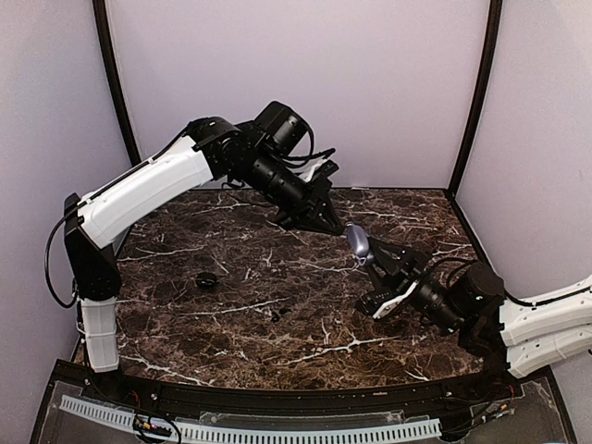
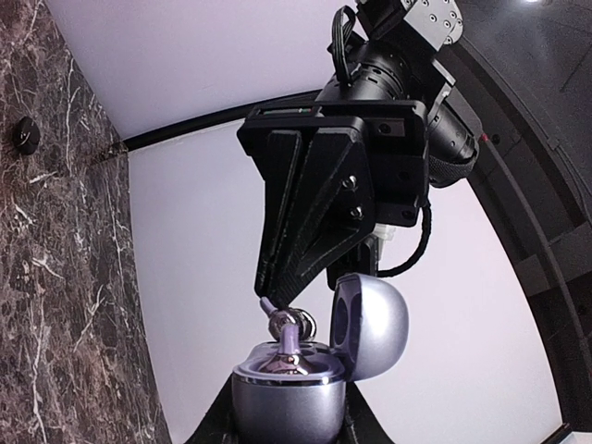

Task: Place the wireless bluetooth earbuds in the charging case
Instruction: Insert the left earbud into the left side groove of the charging case.

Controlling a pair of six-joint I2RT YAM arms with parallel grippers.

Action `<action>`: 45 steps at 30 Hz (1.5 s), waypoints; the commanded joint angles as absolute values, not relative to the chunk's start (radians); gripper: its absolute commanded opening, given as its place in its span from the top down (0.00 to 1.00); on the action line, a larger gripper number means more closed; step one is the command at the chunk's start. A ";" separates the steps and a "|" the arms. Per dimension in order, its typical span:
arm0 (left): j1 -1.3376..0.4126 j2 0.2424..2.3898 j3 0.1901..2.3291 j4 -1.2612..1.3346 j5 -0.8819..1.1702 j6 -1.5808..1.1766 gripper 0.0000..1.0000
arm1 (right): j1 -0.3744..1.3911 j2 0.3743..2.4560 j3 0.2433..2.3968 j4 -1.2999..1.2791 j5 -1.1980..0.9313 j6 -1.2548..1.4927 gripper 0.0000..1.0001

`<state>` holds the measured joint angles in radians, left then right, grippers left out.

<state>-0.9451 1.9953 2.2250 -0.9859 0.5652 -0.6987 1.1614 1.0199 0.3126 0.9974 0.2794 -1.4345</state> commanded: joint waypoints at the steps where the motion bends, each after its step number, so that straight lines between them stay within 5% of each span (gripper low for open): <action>1: -0.939 1.988 2.246 -0.964 0.589 -0.712 1.00 | 1.180 1.046 0.321 1.060 0.267 -1.441 1.00; 45: -0.936 1.883 2.087 -0.846 0.573 -0.793 1.00 | 1.181 1.116 0.367 1.184 0.371 -1.527 1.00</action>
